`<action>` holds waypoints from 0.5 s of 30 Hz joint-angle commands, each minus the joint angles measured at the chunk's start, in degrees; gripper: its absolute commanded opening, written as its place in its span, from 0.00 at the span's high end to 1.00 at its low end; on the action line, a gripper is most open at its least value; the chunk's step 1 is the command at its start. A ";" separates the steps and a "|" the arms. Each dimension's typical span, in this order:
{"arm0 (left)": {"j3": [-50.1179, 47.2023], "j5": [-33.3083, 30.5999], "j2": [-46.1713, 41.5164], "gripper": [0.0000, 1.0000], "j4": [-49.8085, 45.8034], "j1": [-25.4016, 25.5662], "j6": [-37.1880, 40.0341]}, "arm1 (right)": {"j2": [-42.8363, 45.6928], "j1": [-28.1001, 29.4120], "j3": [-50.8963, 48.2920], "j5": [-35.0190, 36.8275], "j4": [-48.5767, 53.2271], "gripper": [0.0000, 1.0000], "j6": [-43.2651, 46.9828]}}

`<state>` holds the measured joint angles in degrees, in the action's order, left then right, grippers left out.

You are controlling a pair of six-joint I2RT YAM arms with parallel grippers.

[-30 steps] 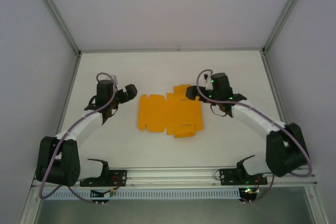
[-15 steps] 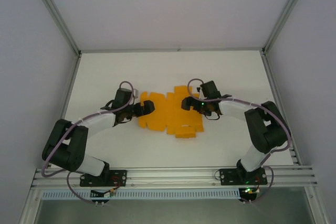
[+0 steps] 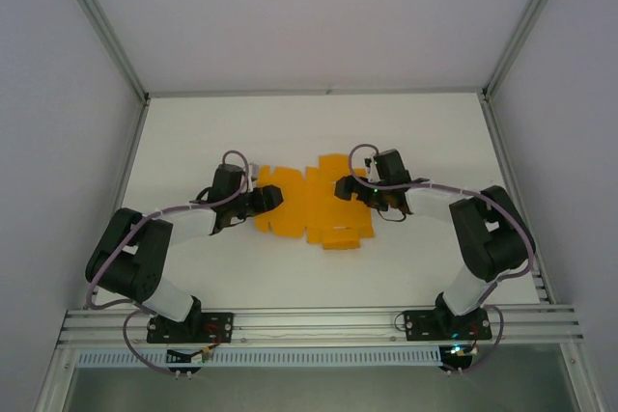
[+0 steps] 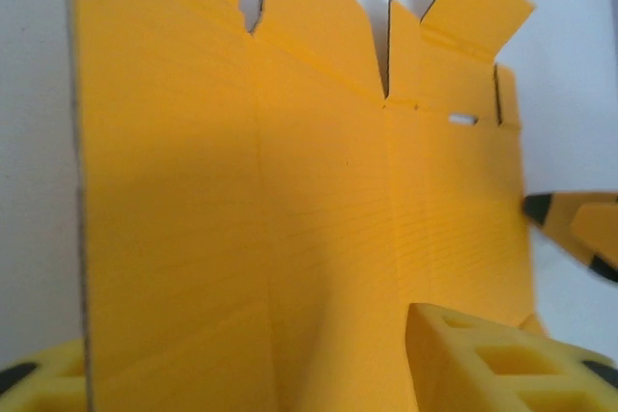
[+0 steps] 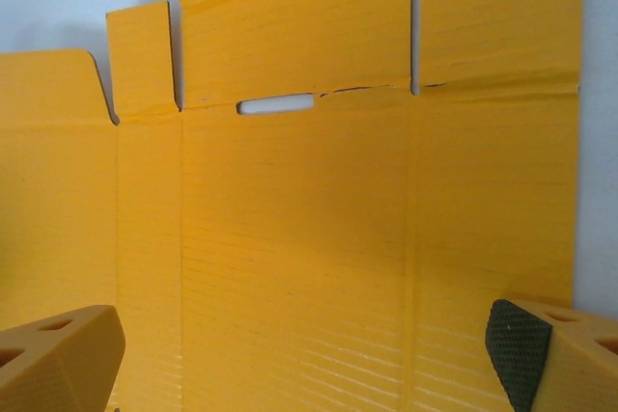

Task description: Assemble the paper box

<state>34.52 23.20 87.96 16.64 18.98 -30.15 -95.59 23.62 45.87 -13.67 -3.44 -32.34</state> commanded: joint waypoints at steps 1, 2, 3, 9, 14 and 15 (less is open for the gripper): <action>-1.85 1.33 1.18 0.71 6.59 -0.44 -1.77 | -2.97 -1.14 -3.07 -0.88 2.47 0.02 0.06; -2.40 0.99 1.09 0.80 7.77 -0.55 -2.18 | -3.13 -1.48 -3.28 -1.34 2.18 0.02 0.40; -2.93 1.14 0.95 0.85 9.13 -0.54 -2.45 | -3.11 -1.72 -3.45 -1.36 2.08 0.02 0.52; -3.16 2.70 -1.74 1.00 11.94 -0.67 -3.00 | -0.24 -3.02 -3.60 -2.22 1.82 0.02 2.21; -0.11 4.47 -7.63 1.00 8.58 -1.05 -3.42 | 8.27 -5.14 -2.19 -4.08 5.04 0.03 4.67; 0.67 5.25 -9.09 1.00 7.78 -1.26 -3.43 | 10.40 -5.48 -2.11 -4.51 5.80 0.03 5.25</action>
<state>32.08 26.52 83.18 24.80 18.48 -33.65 -90.50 19.33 43.75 -16.69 -1.72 -29.74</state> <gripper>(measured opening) 0.068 0.969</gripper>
